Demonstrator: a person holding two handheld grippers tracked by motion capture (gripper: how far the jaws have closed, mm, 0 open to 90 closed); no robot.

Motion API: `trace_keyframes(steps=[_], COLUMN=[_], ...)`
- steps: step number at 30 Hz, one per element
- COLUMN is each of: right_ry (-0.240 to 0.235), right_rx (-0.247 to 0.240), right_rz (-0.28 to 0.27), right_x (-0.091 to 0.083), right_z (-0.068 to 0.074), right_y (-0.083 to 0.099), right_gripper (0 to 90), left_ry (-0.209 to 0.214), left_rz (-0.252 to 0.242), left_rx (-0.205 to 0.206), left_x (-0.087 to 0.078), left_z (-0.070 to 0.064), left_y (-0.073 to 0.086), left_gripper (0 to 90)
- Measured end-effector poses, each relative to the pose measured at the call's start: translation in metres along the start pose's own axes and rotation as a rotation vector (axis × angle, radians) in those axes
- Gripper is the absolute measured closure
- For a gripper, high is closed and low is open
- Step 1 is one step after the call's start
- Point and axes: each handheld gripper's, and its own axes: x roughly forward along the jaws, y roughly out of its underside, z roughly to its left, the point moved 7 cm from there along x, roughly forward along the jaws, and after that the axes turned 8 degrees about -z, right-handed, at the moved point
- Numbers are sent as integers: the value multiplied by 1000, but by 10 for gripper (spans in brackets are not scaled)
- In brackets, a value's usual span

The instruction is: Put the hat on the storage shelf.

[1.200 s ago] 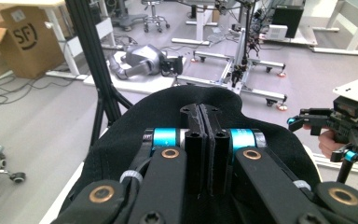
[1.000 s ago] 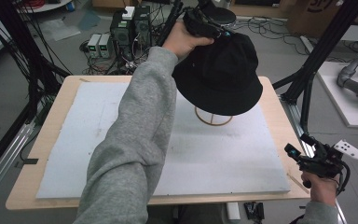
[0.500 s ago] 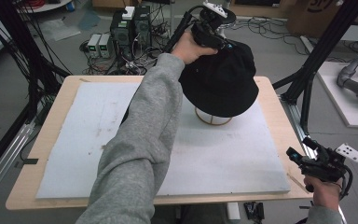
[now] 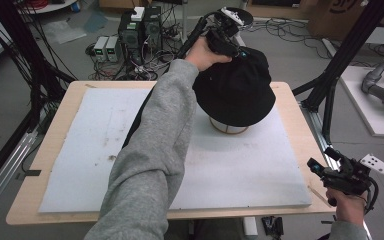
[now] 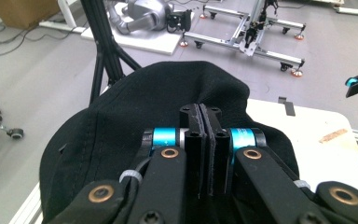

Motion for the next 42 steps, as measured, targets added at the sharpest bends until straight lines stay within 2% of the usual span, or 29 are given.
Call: trace_keyframes(steps=[6,9,13,16,17,19,22,23,24,25,28,29,31,34,35,36,37,38,39,41,42], right_ry=[-2,-12,-20,-22,-25,-22,-26,-27,-27,-30,-31,-33,-38,-39,-42,-42,-45,-49,-51,-52,-52], right_rx=[-8,-10,-20,-21,-22,-20,-27,-23,-23,-26,-24,-24,-38,-26,-35,-35,-36,-27,-37,-43,-43], right_rz=[10,21,28,35,34,36,37,37,37,34,35,33,31,35,39,39,41,43,42,45,45], right_x=[0,2,4,5,6,6,7,7,7,7,8,8,9,10,11,11,13,13,14,16,16], right_z=[0,4,7,8,8,8,8,9,9,10,10,10,10,13,13,13,15,16,16,18,18], right_y=[1,1,1,1,2,2,2,2,2,1,1,1,1,1,1,1,1,1,1,1,1], right_gripper=[12,12,12,12,12,11,11,12,12,12,12,12,12,12,12,12,12,11,12,11,11], left_ry=[-10,-24,-32,-23,-11,-16,-21,-23,-23,-24,-44,-73,-72,-79,-98,-98,-109,-109,-121,-122,-137], left_rz=[0,16,14,3,-30,-41,-35,-23,-23,-5,15,18,5,8,15,15,7,7,-29,-32,-20], left_rx=[-15,-31,-45,-44,-60,-73,-85,-119,-119,-152,-158,-151,-151,-133,-112,-112,-101,-101,-95,-105,-97], left_x=[-1,-3,-5,-7,-10,-11,-12,-12,-12,-13,-15,-19,-25,-31,-38,-38,-45,-45,-57,-62,-67], left_z=[5,10,12,12,10,10,10,10,10,10,8,6,2,-4,-9,-9,-16,-16,-21,-23,-24], left_y=[5,14,20,19,14,10,10,10,10,12,13,12,10,8,7,7,5,5,5,6,9], left_gripper=[875,871,861,834,814,732,627,570,505,450,283,242,188,162,156,150,150,150,150,139,139])
